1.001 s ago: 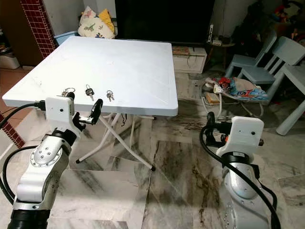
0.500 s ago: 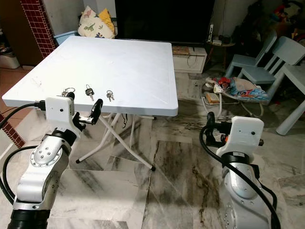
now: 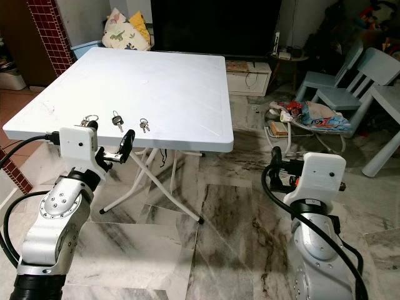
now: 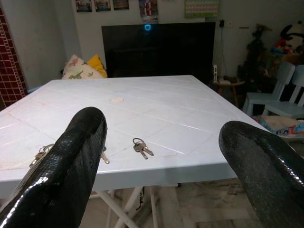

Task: Hang keys on a hook

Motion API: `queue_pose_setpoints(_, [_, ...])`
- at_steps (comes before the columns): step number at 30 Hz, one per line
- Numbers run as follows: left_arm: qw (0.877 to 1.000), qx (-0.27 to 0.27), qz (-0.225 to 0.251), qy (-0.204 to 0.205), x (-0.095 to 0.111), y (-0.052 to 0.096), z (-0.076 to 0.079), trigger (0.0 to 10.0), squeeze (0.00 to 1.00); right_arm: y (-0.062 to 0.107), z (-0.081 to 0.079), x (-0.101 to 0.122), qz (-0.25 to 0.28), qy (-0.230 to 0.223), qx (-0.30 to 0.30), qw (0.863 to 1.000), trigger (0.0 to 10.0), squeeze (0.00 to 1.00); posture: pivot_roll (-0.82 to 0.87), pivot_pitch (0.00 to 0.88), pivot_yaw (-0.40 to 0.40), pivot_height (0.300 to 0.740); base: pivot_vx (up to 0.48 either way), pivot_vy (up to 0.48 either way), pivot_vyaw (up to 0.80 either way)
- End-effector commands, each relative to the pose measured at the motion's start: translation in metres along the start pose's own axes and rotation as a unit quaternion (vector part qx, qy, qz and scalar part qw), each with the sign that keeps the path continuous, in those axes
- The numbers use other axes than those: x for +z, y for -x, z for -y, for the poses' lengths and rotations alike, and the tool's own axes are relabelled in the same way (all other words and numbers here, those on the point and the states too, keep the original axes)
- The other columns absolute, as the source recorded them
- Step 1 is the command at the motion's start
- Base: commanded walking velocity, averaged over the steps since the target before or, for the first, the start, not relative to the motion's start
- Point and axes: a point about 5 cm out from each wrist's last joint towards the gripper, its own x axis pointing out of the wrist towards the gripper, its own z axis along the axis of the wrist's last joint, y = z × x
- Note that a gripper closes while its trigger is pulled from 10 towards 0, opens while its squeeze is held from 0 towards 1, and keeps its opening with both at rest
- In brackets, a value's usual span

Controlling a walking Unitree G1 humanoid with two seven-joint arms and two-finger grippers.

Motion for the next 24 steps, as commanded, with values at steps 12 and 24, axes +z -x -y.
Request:
queue_pose_setpoints(12, [1.000,0.007,0.004,-0.006,0.003,0.000,0.000,10.0,0.00,-0.002,-0.002,0.001,-0.003,-0.018,0.004,1.000,10.0,0.00,0.01,0.000,-0.037,0.740,0.000,0.000,0.00])
queue_pose_setpoints(24, [1.000,0.022,-0.002,-0.019,-0.001,0.000,0.001,10.0,0.00,-0.005,-0.017,-0.007,-0.032,-0.040,0.018,0.999,10.0,0.00,0.01,0.000,-0.036,0.740,0.000,0.000,0.00])
